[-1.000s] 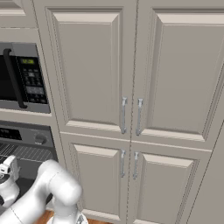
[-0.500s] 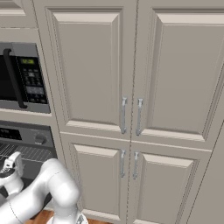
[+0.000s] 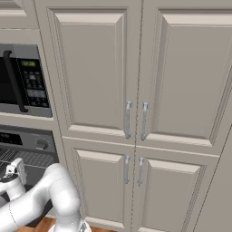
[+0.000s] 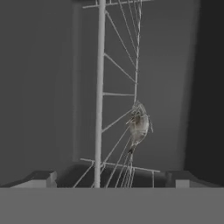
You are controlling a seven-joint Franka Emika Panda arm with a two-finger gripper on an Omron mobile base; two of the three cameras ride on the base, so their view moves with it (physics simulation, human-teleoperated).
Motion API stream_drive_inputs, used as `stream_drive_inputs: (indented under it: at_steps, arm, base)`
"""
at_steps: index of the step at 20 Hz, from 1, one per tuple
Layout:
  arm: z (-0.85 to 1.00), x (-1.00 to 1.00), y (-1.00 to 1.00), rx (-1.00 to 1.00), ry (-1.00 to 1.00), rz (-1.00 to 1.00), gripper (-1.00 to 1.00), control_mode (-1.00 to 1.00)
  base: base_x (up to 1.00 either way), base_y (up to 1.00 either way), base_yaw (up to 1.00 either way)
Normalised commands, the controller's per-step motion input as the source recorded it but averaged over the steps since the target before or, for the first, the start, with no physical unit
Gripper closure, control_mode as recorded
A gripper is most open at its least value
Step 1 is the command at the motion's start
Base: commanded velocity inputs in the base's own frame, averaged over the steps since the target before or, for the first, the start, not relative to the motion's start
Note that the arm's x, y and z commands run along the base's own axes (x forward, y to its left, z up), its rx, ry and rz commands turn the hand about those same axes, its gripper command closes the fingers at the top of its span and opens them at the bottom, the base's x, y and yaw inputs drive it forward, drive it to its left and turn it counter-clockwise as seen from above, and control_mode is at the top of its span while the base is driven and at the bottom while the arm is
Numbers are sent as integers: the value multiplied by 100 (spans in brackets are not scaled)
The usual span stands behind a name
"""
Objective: Take the fish from the oven and place it on the plate on the counter.
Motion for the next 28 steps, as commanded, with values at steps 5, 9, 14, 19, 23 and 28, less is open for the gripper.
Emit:
stream_drive_inputs:
  at_steps: [5,9,14,19,23,28]
  arm:
    - [-52,1,2,-17,0,10,-100,-100]
    - [-29,7,6,-19,-1,17,-100,-100]
    - [-33,27,1,-12,-2,15,-100,-100]
    - [-52,43,0,-7,-1,7,-100,-100]
    - [-63,37,0,-4,-1,3,-100,-100]
    - [-69,8,0,0,-5,1,-100,-100]
  base:
    - [0,0,0]
    - [0,0,0]
    - [0,0,0]
    - [0,0,0]
    - [0,0,0]
    - [0,0,0]
